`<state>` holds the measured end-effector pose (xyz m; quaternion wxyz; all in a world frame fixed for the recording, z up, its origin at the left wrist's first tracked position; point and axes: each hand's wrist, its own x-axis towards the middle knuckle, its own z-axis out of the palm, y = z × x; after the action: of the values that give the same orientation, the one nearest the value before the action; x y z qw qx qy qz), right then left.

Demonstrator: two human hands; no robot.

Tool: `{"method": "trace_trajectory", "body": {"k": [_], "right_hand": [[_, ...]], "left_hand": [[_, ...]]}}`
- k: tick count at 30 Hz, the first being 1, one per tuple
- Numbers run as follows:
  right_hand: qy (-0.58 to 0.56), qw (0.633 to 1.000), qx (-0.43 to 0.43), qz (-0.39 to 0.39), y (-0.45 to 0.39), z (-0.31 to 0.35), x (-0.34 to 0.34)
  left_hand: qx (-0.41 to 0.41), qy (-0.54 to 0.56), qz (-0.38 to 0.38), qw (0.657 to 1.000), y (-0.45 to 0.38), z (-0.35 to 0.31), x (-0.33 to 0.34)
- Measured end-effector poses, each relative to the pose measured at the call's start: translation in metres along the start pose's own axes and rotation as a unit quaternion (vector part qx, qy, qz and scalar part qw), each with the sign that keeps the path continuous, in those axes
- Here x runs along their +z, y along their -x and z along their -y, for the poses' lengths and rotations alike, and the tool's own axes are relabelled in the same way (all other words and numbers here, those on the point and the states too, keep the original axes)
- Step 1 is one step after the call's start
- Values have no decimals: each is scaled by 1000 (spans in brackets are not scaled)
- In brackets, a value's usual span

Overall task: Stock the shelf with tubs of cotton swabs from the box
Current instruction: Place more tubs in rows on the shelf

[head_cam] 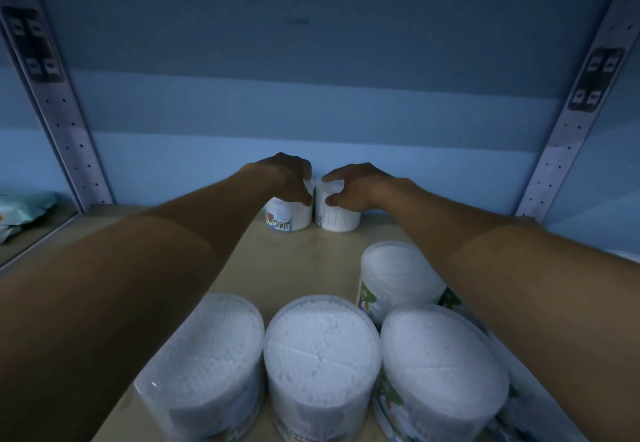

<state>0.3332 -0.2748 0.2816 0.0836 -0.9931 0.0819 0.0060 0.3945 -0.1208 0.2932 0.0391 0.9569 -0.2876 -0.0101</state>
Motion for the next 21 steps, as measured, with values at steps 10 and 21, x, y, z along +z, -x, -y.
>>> {"method": "trace_trajectory", "body": {"k": [10,21], "right_hand": [[-54,998,23,-34,4,7,-1],[-35,999,14,-27,27,13,2]], "left_hand": [[8,50,-16,999,1,9,-4],[4,49,-5,999,28,10,-5]]}}
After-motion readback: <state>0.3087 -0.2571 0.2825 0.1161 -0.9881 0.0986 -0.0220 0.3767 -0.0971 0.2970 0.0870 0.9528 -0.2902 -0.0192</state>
